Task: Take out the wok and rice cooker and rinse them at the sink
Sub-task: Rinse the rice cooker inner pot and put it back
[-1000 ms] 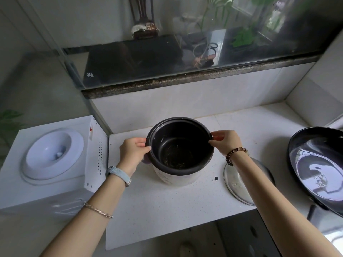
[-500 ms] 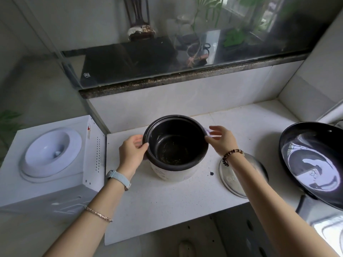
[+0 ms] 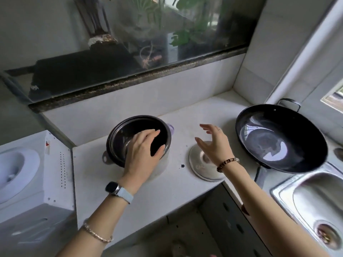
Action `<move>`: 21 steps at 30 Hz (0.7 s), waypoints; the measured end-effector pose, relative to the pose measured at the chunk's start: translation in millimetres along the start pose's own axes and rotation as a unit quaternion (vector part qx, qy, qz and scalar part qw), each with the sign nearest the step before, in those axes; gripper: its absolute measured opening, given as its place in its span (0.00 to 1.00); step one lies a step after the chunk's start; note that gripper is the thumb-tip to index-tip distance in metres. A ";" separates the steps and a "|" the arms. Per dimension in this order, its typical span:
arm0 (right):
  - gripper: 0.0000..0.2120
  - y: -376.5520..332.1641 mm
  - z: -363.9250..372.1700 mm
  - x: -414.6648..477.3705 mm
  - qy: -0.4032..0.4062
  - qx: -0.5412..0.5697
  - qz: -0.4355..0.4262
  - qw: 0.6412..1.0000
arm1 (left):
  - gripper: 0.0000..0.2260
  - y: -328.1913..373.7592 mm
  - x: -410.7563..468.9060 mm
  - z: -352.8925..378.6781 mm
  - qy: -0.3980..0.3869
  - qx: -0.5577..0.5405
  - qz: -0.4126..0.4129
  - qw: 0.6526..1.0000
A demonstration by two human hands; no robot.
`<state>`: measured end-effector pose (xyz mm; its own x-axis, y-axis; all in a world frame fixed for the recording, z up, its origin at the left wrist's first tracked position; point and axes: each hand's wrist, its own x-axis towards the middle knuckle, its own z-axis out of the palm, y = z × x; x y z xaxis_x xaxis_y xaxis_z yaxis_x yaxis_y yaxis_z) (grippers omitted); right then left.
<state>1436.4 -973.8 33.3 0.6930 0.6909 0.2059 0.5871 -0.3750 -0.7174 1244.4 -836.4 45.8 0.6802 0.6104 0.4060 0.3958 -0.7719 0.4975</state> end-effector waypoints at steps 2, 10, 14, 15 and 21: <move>0.21 16.9 -8.1 -5.9 -0.008 -0.021 0.019 1.000 | 0.19 12.0 2.9 13.9 -0.006 0.018 0.038 0.999; 0.21 79.5 -13.3 -31.2 -0.059 -0.096 0.161 0.980 | 0.20 51.7 3.9 66.2 -0.078 0.022 0.106 0.991; 0.22 93.9 4.6 -26.2 -0.097 -0.123 0.196 0.968 | 0.17 54.0 2.3 83.3 -0.101 0.018 0.101 0.990; 0.21 96.5 10.3 -23.5 -0.103 -0.136 0.201 0.964 | 0.17 53.9 2.3 86.5 -0.101 0.020 0.100 0.990; 0.17 109.5 40.8 -7.8 -0.120 -0.209 0.203 0.949 | 0.17 55.1 4.5 93.4 -0.111 0.028 0.095 0.989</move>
<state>1478.2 -995.1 -74.0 0.8121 0.5389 -0.2236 0.4418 -0.8184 -0.3675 1326.9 -892.8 3.5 0.8622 0.4038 0.3058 0.2770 -0.8813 0.3828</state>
